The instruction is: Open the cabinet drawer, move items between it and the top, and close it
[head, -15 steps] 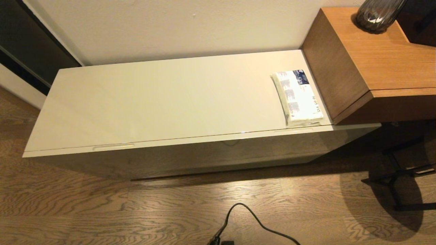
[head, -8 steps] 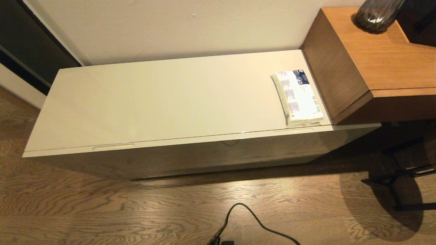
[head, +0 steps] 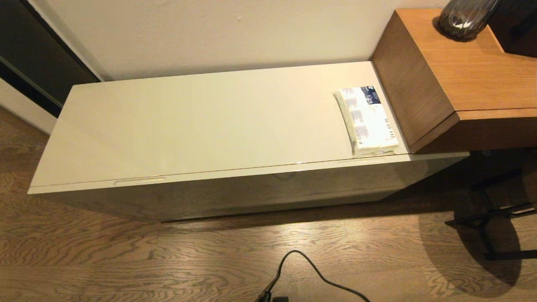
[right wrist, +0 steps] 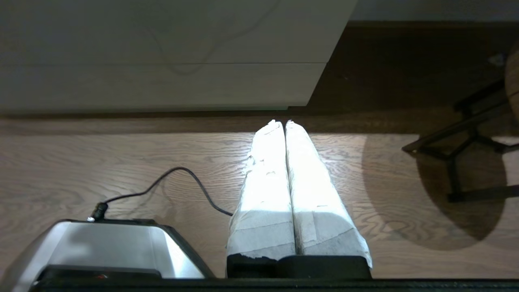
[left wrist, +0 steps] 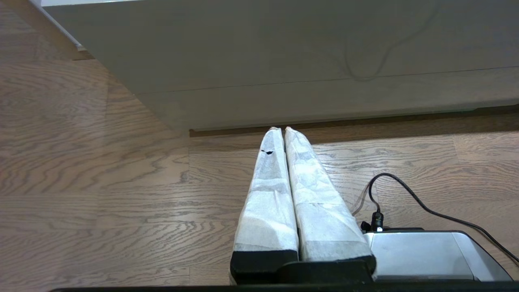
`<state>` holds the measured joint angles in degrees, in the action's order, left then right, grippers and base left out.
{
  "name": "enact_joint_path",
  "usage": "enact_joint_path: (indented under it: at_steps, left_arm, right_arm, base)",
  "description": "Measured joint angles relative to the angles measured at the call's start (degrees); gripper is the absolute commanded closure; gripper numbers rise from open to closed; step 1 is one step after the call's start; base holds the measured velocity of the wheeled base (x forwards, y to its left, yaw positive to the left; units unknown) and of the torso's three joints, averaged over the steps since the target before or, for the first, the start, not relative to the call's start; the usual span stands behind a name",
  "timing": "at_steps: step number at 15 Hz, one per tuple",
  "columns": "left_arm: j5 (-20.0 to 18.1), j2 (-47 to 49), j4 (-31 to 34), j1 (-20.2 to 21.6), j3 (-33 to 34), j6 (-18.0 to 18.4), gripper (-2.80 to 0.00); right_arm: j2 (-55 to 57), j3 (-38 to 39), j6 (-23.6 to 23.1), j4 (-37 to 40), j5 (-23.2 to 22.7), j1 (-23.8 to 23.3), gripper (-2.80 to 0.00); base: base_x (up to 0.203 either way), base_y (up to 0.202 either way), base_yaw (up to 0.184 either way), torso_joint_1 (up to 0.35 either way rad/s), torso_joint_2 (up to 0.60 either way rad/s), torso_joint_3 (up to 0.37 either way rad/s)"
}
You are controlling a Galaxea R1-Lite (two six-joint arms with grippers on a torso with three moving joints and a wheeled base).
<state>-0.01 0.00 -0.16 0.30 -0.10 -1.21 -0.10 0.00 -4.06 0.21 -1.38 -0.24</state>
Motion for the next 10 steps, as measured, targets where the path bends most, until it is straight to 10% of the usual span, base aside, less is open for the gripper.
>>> enact_joint_path:
  at_steps: [10]
  left_arm:
    - [0.0,0.0,0.0,0.0,0.0,0.0,0.0]
  right_arm:
    - [0.0,0.0,1.2,-0.1,0.8,0.0,0.0]
  base:
    - [0.0,0.0,0.0,0.0,0.0,0.0]
